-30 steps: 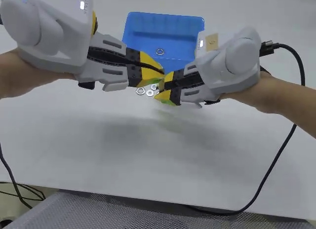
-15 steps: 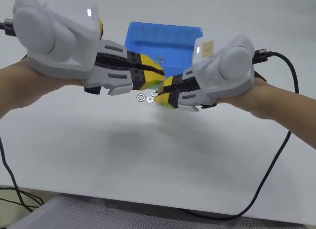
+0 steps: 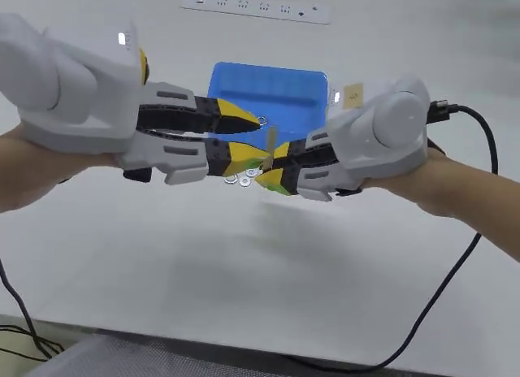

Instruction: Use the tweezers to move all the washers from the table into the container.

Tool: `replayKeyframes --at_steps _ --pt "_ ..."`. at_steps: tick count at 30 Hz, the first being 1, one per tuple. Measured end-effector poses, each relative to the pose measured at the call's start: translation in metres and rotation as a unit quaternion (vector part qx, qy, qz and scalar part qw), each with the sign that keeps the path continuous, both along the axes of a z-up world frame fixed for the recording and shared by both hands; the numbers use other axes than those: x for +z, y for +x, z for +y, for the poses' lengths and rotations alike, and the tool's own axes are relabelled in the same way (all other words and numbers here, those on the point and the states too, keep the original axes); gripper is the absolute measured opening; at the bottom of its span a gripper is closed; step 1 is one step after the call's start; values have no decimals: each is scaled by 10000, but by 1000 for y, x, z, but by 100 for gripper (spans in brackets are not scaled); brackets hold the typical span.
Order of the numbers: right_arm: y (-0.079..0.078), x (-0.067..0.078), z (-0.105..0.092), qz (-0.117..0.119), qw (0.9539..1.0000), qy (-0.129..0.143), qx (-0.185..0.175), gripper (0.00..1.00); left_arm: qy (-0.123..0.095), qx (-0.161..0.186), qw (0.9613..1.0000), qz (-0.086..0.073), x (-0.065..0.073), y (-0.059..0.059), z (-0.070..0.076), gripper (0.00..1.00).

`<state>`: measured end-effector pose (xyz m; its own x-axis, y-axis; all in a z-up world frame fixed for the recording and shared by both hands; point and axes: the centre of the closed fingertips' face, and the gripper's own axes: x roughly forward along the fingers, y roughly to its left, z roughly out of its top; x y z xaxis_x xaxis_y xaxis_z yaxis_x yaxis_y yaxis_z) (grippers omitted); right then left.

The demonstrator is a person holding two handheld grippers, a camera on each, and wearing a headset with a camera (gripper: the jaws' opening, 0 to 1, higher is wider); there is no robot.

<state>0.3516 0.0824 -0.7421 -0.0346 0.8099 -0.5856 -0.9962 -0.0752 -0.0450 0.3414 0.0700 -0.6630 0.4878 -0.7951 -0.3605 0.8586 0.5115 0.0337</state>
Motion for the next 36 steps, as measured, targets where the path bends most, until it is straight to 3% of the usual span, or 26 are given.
replayKeyframes --at_steps 7,9,13,15,20,22,28,31,33,36 --pt "6 19 0 -81 9998 172 -90 10 -299 406 9986 -173 9 -5 3 37" --pt "10 23 0 -131 9997 171 -110 10 -375 551 9977 -115 8 -6 7 41" --pt "23 41 3 -167 9990 358 -214 10 -329 658 9973 8 -1 -13 15 47" --pt "30 48 5 -207 9987 402 -252 10 -329 705 9970 -11 -5 -15 19 49" --pt "55 57 10 -296 9974 466 -459 10 -547 1027 9930 176 -11 -16 28 62" --pt "64 59 12 -315 9971 484 -503 10 -580 1060 9926 101 -9 -14 28 65" --pt "92 51 20 -331 9958 475 -709 10 -787 1186 9898 89 -5 -9 31 71" --pt "103 39 22 -270 9956 415 -802 10 -1044 1478 9835 38 0 -3 40 78" --pt "110 30 24 -204 9955 361 -855 10 -1089 1478 9830 59 0 -3 42 87" --pt "116 15 25 -178 9958 228 -871 10 -1032 1461 9838 95 -3 -4 43 89"
